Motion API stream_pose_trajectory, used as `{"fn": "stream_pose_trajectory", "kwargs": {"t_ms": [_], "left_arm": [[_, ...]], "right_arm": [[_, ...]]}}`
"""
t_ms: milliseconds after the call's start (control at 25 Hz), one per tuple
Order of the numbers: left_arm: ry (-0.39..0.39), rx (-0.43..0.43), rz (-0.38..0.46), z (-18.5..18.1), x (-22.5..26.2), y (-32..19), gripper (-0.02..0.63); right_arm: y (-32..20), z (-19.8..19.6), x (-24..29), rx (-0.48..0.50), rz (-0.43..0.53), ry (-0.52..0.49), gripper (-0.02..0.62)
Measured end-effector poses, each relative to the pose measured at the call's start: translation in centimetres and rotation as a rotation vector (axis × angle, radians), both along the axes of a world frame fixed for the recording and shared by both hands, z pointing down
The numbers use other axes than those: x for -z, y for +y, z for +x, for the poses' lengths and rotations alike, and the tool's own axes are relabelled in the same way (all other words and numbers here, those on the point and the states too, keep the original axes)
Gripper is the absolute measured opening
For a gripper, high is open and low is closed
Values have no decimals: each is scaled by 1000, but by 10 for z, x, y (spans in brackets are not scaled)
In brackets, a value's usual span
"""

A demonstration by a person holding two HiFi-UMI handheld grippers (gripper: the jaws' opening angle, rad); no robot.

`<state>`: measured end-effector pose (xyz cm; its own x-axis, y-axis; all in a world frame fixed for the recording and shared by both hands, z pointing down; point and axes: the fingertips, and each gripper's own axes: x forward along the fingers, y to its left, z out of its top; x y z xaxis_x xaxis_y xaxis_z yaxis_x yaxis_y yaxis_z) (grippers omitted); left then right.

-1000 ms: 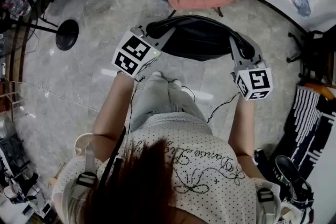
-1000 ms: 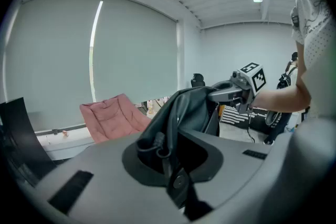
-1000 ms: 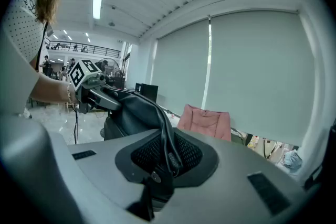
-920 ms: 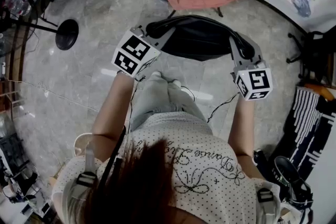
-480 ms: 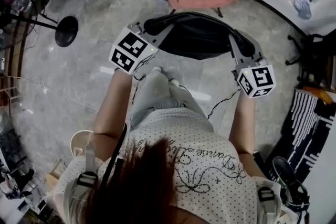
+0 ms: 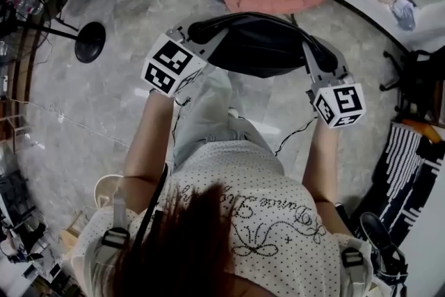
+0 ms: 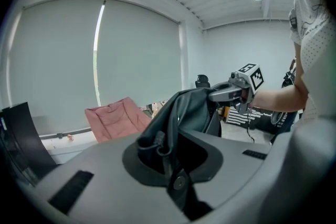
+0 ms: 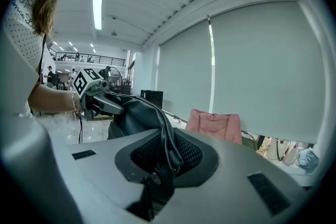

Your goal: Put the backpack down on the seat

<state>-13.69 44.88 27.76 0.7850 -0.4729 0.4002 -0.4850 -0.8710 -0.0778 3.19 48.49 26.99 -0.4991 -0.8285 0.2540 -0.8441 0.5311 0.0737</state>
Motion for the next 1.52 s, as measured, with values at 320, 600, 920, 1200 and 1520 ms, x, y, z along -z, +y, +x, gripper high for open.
{"fn": "stream_pose_trajectory", "kwargs": {"t_ms": [320,600,920,1200,1520], "left_arm": [[7,-27,-28,9,-9,-74,35],[15,-68,-61,14,-22,-166,35],[6,-121,-59,23,-21,-262,35],[9,-120,-86,28,-26,-305,35],[2,-51,-87,54,-34,-353,35]], "right_arm": [[-69,8,-6,-25,-30,-7,61],[-158,12,-18,-60,-55,-22,61],[-243,18,-21,-113,-80,-39,61],[-287,23,-22,-124,-92,-30,61],[-347,52,-34,-56,-100,-37,61]]}}
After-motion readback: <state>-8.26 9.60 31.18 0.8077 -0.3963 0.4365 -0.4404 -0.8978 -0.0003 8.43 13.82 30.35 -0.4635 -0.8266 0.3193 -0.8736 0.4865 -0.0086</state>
